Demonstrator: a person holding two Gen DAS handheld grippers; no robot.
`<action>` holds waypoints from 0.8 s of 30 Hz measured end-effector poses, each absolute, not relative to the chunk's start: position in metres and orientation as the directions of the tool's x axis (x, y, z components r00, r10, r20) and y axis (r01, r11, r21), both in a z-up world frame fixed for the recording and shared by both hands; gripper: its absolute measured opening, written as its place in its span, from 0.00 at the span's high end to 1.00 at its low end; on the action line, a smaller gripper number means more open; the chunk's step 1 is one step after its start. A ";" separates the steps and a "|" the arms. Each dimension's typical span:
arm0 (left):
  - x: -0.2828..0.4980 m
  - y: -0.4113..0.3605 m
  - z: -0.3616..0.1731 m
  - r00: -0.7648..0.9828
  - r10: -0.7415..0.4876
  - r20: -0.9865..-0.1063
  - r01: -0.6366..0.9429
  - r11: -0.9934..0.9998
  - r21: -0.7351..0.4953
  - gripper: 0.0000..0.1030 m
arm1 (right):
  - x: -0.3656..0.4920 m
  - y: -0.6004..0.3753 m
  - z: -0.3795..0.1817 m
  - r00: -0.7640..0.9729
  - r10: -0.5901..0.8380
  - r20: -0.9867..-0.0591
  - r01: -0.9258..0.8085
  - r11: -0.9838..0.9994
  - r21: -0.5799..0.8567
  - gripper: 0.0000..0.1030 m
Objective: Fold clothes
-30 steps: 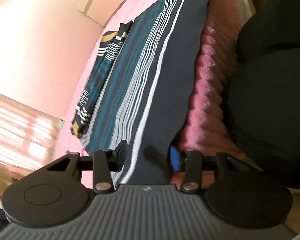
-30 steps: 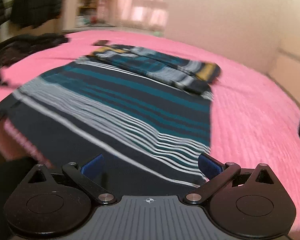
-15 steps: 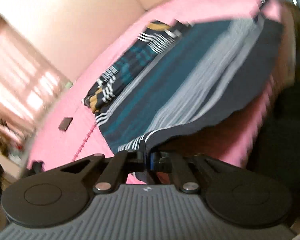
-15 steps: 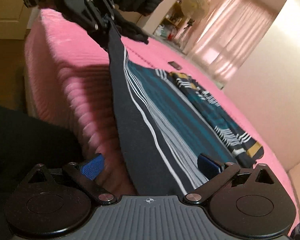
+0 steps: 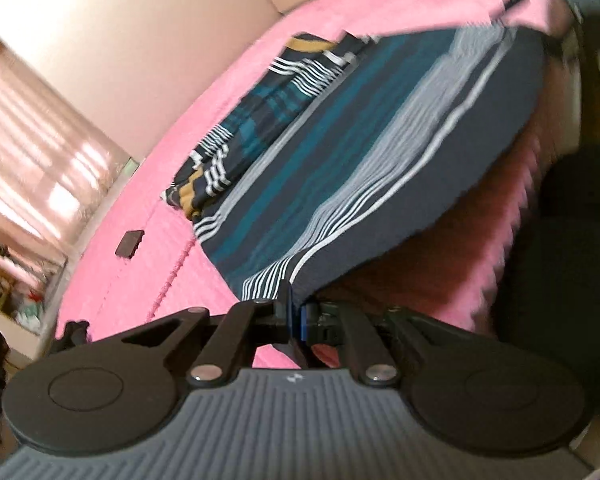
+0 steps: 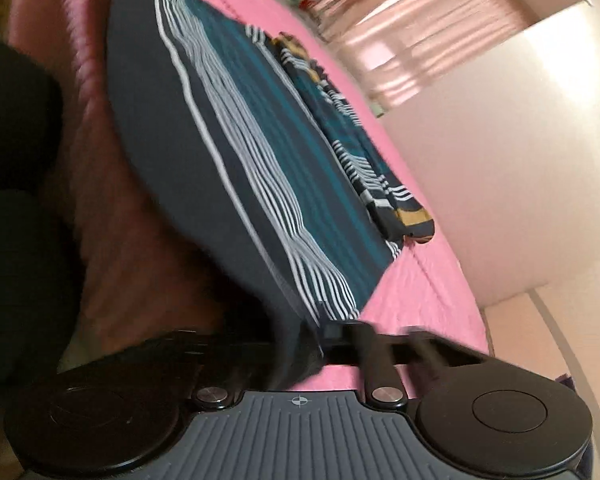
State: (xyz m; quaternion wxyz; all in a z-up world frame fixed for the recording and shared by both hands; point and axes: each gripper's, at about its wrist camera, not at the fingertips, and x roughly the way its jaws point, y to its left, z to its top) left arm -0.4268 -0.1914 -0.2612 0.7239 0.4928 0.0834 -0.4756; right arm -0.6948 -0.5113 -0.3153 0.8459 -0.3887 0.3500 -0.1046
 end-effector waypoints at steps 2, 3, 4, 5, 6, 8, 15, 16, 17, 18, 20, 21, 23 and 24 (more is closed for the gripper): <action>-0.431 -0.194 -0.270 0.542 -0.595 -0.593 0.754 0.034 0.656 0.96 | -0.696 -0.514 -0.309 0.733 -0.419 -0.536 -0.127 0.689 -0.714 0.98; -0.432 -0.196 -0.273 0.548 -0.590 -0.593 0.745 0.021 0.667 0.96 | -0.696 -0.516 -0.305 0.733 -0.403 -0.548 -0.141 0.698 -0.702 0.98; -0.433 -0.197 -0.275 0.552 -0.588 -0.591 0.734 0.007 0.679 0.96 | -0.698 -0.517 -0.298 0.737 -0.398 -0.547 -0.143 0.699 -0.701 0.98; -0.435 -0.196 -0.273 0.554 -0.592 -0.585 0.725 -0.003 0.689 0.97 | -0.701 -0.517 -0.291 0.740 -0.393 -0.545 -0.144 0.700 -0.700 0.98; -0.436 -0.194 -0.269 0.554 -0.598 -0.579 0.717 -0.011 0.697 0.97 | -0.706 -0.515 -0.282 0.746 -0.393 -0.537 -0.138 0.698 -0.703 0.98; -0.438 -0.187 -0.257 0.554 -0.610 -0.567 0.710 -0.010 0.704 0.98 | -0.717 -0.511 -0.266 0.760 -0.394 -0.517 -0.128 0.689 -0.713 0.98; -0.472 -0.147 -0.197 0.540 -0.640 -0.547 0.724 0.022 0.690 0.98 | -0.788 -0.468 -0.206 0.764 -0.344 -0.546 -0.172 0.707 -0.686 0.98; -0.482 -0.137 -0.191 0.529 -0.643 -0.555 0.735 0.020 0.678 0.98 | -0.802 -0.460 -0.199 0.760 -0.335 -0.557 -0.182 0.713 -0.677 0.98; -0.491 -0.126 -0.186 0.515 -0.643 -0.568 0.749 0.014 0.663 0.98 | -0.815 -0.453 -0.192 0.755 -0.326 -0.569 -0.192 0.720 -0.667 0.98; -0.501 -0.115 -0.181 0.500 -0.643 -0.581 0.762 0.008 0.647 0.98 | -0.828 -0.446 -0.185 0.750 -0.317 -0.580 -0.201 0.726 -0.657 0.98; -0.521 -0.093 -0.172 0.468 -0.640 -0.609 0.790 -0.005 0.613 0.98 | -0.850 -0.432 -0.175 0.733 -0.319 -0.601 -0.200 0.743 -0.638 0.98; -0.531 -0.082 -0.170 0.446 -0.634 -0.631 0.810 -0.014 0.586 0.98 | -0.861 -0.425 -0.171 0.727 -0.312 -0.611 -0.195 0.760 -0.620 0.98; -0.549 -0.062 -0.169 0.392 -0.618 -0.682 0.853 -0.032 0.520 0.98 | -0.873 -0.414 -0.167 0.711 -0.293 -0.640 -0.214 0.777 -0.593 0.98; -0.557 -0.053 -0.169 0.368 -0.608 -0.704 0.871 -0.041 0.490 0.98 | -0.879 -0.408 -0.165 0.700 -0.283 -0.655 -0.229 0.781 -0.582 0.98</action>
